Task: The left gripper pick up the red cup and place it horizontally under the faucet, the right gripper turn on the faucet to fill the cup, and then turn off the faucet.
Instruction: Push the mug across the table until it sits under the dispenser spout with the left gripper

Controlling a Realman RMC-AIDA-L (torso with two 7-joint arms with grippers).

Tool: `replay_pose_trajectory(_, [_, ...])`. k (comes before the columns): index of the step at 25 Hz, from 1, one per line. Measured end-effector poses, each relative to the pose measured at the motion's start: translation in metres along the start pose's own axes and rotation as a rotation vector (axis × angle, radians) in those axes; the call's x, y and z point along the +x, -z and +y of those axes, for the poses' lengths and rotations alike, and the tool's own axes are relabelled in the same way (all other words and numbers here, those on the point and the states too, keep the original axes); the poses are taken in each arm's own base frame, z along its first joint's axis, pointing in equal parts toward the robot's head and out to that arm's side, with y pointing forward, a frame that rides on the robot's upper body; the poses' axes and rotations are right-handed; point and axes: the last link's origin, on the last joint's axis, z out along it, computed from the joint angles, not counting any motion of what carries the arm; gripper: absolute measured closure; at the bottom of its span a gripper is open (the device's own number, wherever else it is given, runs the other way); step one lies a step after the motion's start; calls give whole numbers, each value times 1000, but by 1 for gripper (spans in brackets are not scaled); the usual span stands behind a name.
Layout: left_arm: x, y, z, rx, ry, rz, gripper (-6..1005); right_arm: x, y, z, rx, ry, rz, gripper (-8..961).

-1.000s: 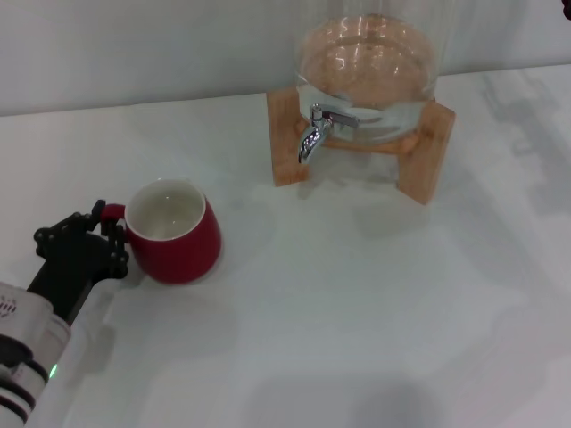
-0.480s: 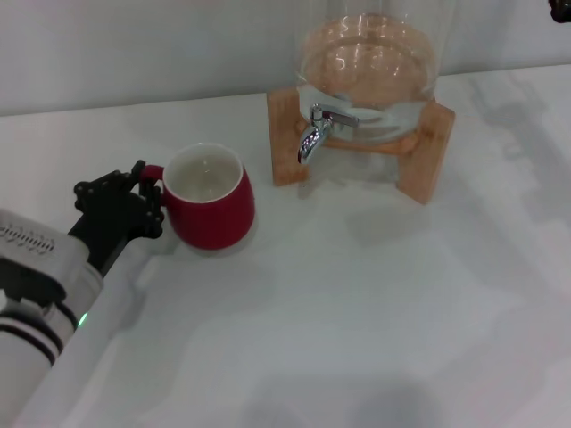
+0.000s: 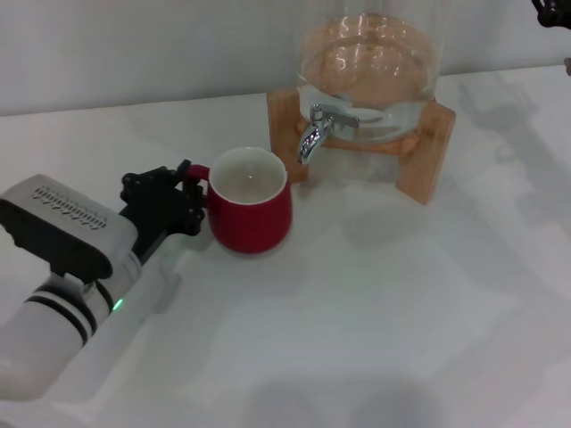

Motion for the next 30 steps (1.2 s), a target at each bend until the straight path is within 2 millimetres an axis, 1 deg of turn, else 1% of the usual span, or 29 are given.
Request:
replay_pose_trajectory(7, [3,-6,8,-36,-1,-25,899,0,-1,2,-8,1,-2,319])
replay_pose_trajectory(17, [6,-13,12,-57,-8,-48,899,-1,-2,2,-13,2,-5,319])
replay_pose_trajectory(23, [12,-21,17,-86,-17,-72,899,-1,-3,7,-41,9,-4,319])
replay_pose_trajectory(30, [15,-24,22,-104,-22,-73,898,-1,-4,11,-62,14,-4,319])
